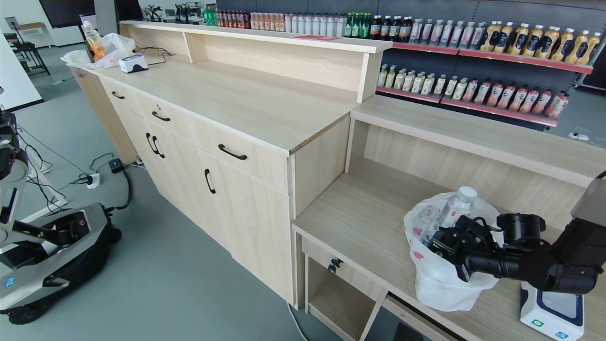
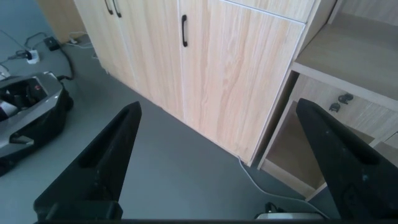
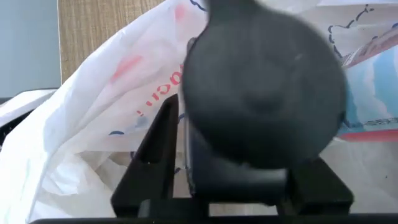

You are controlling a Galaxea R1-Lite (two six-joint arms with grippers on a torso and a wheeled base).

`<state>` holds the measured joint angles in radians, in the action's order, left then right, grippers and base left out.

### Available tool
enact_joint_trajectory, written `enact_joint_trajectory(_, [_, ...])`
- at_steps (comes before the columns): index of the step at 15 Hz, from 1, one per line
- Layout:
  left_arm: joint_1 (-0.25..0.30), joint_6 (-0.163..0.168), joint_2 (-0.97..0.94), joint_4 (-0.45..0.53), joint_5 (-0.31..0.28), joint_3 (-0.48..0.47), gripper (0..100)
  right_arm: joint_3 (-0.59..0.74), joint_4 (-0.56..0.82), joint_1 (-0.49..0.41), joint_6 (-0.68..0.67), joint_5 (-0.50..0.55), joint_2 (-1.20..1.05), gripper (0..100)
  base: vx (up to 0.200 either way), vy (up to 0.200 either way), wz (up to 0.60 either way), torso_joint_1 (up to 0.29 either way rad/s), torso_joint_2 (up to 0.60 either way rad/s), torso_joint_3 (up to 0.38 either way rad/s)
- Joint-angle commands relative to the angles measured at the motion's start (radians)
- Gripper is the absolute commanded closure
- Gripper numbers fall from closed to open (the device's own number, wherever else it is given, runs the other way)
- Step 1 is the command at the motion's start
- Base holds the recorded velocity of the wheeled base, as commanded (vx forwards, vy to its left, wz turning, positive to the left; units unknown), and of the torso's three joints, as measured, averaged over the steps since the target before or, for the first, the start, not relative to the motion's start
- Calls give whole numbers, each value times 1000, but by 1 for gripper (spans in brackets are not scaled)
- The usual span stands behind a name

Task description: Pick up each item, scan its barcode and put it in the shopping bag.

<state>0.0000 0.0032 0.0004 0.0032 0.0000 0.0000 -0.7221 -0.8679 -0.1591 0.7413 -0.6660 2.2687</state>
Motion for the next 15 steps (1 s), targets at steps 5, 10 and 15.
enact_joint_trajectory(5, [0,0,0,0,0,0,0,23,12,-42,-108,-21,-291,0,0,0,0,0,0,0])
enact_joint_trajectory(10, [0,0,0,0,0,0,0,118,10,-122,-203,-15,-561,0,0,0,0,0,0,0])
enact_joint_trajectory(15, [0,0,0,0,0,0,0,125,58,-188,-266,85,-795,0,0,0,-360,3,1,1])
